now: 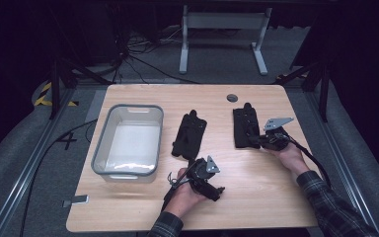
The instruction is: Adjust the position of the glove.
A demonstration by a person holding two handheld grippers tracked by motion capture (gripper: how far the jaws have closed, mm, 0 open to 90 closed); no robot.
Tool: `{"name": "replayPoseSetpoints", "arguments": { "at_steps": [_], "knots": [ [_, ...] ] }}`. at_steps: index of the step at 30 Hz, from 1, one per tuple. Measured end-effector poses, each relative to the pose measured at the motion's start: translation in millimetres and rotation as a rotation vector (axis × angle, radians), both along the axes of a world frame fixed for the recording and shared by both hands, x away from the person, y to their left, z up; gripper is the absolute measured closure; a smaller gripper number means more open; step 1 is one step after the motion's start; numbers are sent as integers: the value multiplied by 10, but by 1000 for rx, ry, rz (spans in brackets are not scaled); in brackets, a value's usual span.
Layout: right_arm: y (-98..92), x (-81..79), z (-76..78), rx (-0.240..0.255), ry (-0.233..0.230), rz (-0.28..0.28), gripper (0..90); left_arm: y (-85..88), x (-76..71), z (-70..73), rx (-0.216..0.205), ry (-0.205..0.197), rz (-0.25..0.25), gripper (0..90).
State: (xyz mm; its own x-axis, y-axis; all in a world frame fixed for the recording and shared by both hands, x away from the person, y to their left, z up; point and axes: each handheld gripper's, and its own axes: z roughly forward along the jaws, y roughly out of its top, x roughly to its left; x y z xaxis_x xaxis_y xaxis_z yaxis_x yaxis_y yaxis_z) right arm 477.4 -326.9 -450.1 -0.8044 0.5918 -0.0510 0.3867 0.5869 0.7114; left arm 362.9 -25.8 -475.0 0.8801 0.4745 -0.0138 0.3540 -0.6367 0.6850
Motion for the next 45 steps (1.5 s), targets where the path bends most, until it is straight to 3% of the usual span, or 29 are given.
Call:
{"name": "replayPoseSetpoints", "arguments": {
  "at_steps": [20,34,45],
  "knots": [
    [-47,-111,-35,5,31,4,899,8,-25,-3,-6,3,13,2],
    [-99,-348,-8,-12,67,25,899,8,-26,-2,-6,1,13,2],
    [-106,-624,-1,-22,83,66,899,8,-29,-1,-3,1,5,3]
  ]
}}
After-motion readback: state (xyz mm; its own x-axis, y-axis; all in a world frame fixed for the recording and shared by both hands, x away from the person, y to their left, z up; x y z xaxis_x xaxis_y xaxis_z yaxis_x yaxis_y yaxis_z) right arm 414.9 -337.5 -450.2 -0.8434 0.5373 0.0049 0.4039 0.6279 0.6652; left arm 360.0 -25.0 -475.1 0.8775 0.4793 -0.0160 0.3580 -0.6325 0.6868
